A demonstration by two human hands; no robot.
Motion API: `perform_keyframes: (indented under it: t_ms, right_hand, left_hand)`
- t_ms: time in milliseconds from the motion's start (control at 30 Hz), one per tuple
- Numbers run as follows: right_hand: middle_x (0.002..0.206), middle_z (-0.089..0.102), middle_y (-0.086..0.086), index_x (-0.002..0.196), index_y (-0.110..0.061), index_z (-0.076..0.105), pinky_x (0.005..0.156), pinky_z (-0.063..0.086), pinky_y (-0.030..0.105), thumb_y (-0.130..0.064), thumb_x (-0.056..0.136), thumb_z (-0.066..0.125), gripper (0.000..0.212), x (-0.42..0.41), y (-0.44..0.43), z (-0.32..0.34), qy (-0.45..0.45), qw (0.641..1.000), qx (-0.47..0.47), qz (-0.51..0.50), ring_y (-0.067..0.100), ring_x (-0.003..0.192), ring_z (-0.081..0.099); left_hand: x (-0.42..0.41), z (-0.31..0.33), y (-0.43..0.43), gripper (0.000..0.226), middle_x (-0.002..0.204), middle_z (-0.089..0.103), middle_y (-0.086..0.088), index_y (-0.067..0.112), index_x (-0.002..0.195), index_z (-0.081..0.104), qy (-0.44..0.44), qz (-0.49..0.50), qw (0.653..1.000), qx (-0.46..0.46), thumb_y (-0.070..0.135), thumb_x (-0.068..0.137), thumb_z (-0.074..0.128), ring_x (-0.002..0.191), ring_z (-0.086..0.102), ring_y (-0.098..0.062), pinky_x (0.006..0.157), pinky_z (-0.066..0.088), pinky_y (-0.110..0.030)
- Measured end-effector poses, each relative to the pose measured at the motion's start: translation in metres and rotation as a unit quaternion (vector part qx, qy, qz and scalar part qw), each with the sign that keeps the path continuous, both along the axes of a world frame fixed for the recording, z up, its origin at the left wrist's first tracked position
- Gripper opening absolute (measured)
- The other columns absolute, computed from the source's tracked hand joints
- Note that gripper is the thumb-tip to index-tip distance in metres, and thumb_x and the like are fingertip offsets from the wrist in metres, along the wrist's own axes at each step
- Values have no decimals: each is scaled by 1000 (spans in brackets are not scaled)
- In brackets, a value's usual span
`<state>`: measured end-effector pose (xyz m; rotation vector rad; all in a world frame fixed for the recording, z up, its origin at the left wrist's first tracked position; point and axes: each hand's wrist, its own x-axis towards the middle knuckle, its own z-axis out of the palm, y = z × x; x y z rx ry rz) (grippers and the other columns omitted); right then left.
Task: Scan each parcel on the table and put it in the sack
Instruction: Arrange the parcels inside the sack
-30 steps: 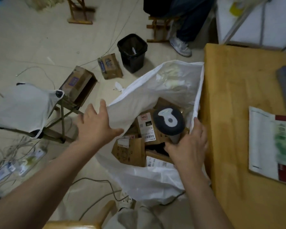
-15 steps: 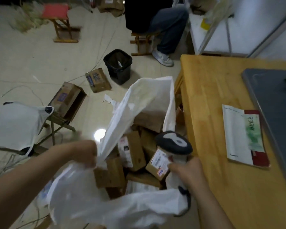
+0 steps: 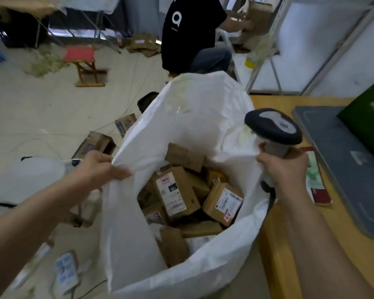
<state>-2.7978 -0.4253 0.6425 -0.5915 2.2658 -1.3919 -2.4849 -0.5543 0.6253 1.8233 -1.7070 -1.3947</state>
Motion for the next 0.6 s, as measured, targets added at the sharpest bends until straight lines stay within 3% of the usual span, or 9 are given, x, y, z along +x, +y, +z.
perform_keyframes:
  t_ms: [67,133,200,267,367,467,533,600]
  right_hand:
    - [77,61,-17,78,-26,62,86,47,28,-4,73,75,26,-7,-7,15,-13,998,-64,-15,9,88,61]
    - [86,65,-11,84,-21,67,87,47,27,-4,75,74,20,-13,-14,14,-26,997,-66,-16,11,91,61]
    - [95,63,0,100,-9,68,84,47,30,-4,75,74,26,-19,-21,-10,-36,999,10,-7,18,95,59]
    - [97,65,9,108,-2,65,77,46,33,-5,75,74,35,-16,-24,-47,-61,992,107,10,24,90,58]
    - [80,58,7,103,0,62,72,46,36,-12,84,66,23,-1,-23,-85,-68,977,198,36,27,83,57]
    - [72,53,-2,90,-9,58,70,43,32,-7,83,65,10,0,-46,-69,-21,987,151,42,24,85,57]
    - [74,53,-7,90,-13,58,71,40,28,-3,79,68,18,-5,-61,-41,-15,996,82,43,18,82,55]
    - [80,57,-7,95,-13,62,74,40,28,-1,77,70,23,-4,-66,-25,-46,998,16,35,10,77,53]
  left_hand:
    - [9,27,3,25,61,70,-12,-2,72,70,41,6,999,-15,6,56,87,55,64,-25,57,51,-27]
    - [16,31,-1,28,67,72,-14,-2,75,71,48,7,999,-2,5,54,88,59,66,-27,62,51,-30]
    - [17,5,-5,16,63,69,-17,-4,72,69,-4,7,1000,20,3,68,83,56,61,-27,54,48,-25]
    - [8,-40,-1,19,61,61,-15,-4,67,65,-71,6,997,35,6,78,77,56,55,-25,54,45,-25]
    - [-10,-92,4,23,64,56,-13,0,65,60,-102,30,994,35,10,83,71,59,53,-23,55,41,-29]
    - [-6,-90,-16,22,62,52,-14,-1,61,56,-47,102,994,-19,1,80,66,57,50,-25,58,40,-32]
    - [6,-71,-26,15,65,55,-16,-5,64,60,-4,130,991,-43,-4,76,68,62,53,-27,63,42,-38]
    - [20,-58,-27,11,69,58,-17,-7,70,63,14,137,989,-51,-2,76,70,61,52,-27,61,42,-33]
